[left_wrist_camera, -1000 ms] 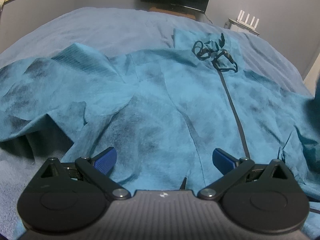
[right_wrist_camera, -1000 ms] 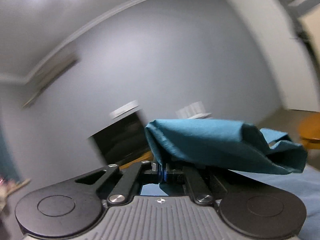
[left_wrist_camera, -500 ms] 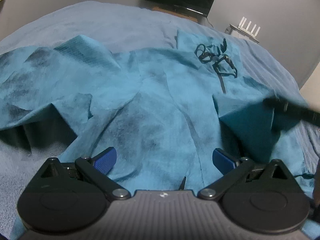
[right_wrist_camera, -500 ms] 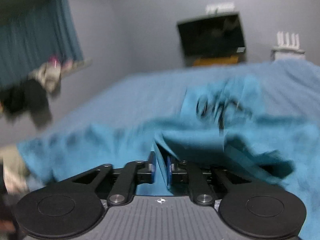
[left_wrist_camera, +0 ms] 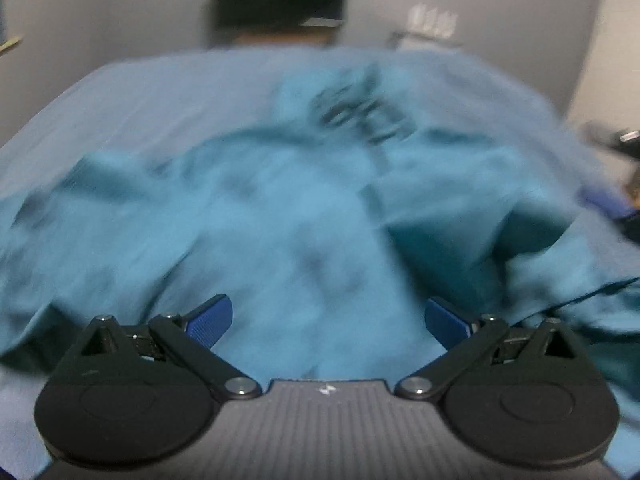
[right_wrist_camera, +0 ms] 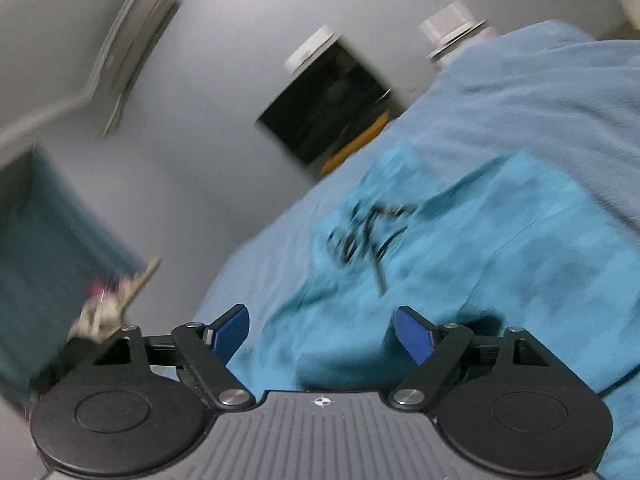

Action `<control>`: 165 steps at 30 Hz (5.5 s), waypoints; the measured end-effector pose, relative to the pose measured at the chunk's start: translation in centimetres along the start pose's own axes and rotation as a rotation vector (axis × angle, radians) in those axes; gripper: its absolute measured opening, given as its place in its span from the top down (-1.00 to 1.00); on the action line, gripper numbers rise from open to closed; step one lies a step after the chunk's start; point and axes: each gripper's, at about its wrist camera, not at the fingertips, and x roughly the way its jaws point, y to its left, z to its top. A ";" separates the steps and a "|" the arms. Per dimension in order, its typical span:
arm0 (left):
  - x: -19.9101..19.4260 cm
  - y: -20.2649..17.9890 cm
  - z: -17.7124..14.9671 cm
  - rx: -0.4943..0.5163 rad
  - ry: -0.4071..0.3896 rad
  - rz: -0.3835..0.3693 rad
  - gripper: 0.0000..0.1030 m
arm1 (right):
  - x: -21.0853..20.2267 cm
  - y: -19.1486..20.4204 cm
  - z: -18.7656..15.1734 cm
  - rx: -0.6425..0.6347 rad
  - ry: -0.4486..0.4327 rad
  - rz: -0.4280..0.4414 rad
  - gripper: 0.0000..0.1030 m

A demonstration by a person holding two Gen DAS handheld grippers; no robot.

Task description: Fold large clothes

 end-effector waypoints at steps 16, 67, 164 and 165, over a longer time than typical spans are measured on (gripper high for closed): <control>6.4 -16.7 -1.3 0.660 0.144 -0.196 -0.77 | 4.5 -9.5 -0.1 0.215 -0.077 -0.088 -0.67; 6.2 -12.9 -1.1 0.509 -0.058 -0.219 0.92 | 7.2 -9.9 -1.4 0.115 0.049 -0.143 -0.71; 1.2 6.3 1.5 -0.180 -0.162 0.183 -0.85 | 8.9 -2.5 -2.6 -0.363 -0.021 -0.294 -1.00; 0.0 6.8 1.9 -0.184 -0.201 0.178 -0.95 | 8.7 -2.3 -2.6 -0.366 -0.043 -0.293 -1.00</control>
